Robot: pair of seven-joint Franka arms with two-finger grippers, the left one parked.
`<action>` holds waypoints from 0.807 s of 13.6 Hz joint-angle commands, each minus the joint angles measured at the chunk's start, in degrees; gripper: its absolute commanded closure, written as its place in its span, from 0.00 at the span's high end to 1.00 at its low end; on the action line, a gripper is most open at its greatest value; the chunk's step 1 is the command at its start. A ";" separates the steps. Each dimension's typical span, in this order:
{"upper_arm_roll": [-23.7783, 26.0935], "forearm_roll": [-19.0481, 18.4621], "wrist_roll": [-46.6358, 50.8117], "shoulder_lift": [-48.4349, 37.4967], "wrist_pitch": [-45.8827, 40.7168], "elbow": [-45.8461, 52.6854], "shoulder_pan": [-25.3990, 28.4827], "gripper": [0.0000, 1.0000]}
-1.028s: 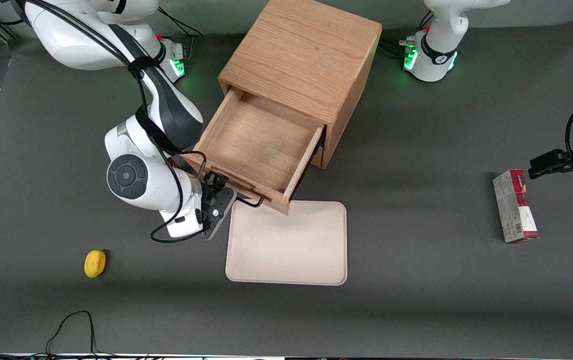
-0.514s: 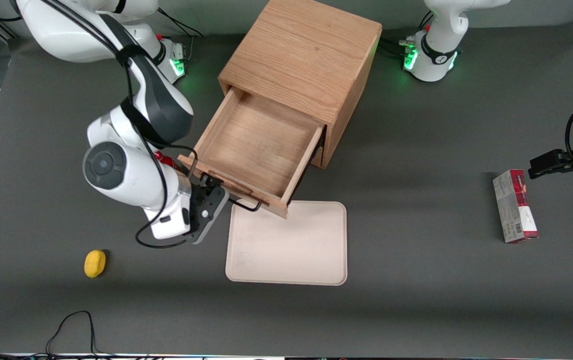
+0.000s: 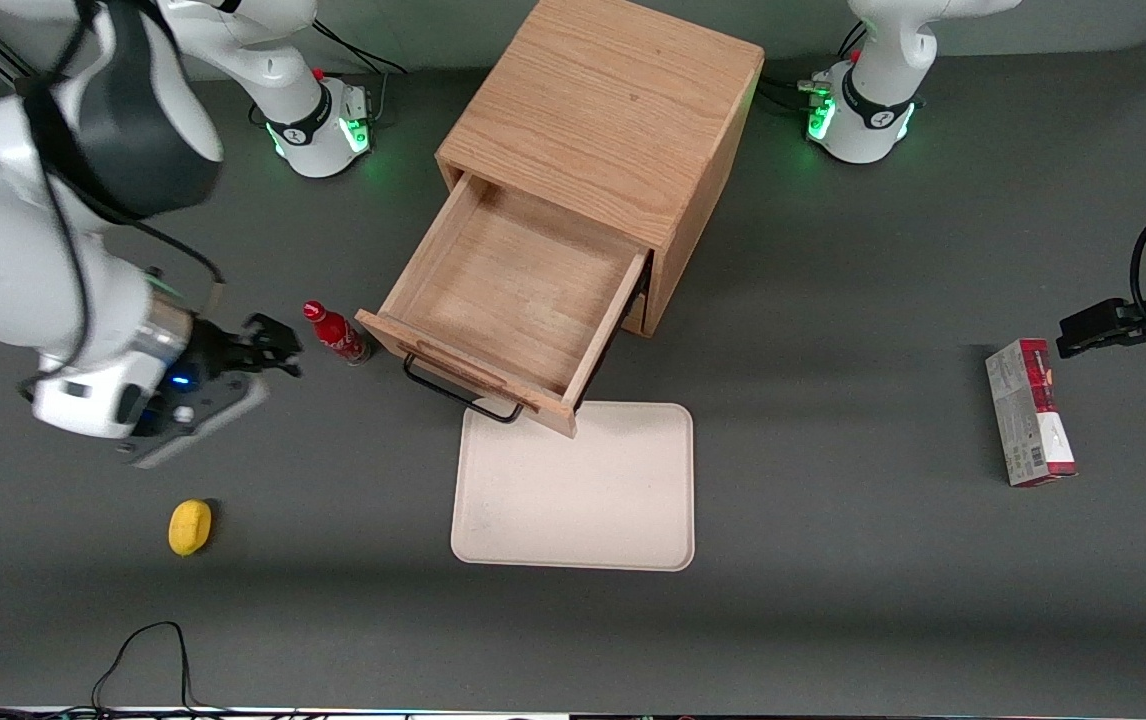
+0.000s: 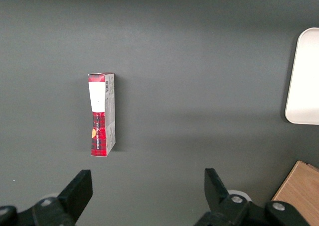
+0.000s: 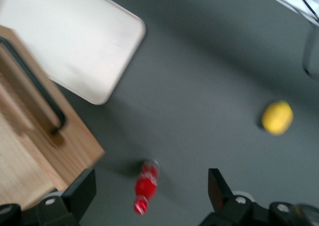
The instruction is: Open upper drawer
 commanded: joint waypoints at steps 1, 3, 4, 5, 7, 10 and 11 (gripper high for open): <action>-6.39 4.13 6.36 -8.63 0.67 -11.13 0.81 1.00; -7.64 4.68 9.53 -14.70 0.93 -16.68 0.81 1.00; -7.99 4.68 11.64 -16.03 0.33 -17.40 0.81 1.00; -8.51 4.59 12.18 -16.57 -0.38 -17.67 0.81 1.00; -8.70 4.15 13.14 -16.84 -1.61 -17.32 0.90 1.00; -8.17 3.71 19.13 -16.93 -4.16 -16.97 1.60 1.00; -8.17 3.36 19.30 -17.01 -4.25 -17.06 1.87 1.00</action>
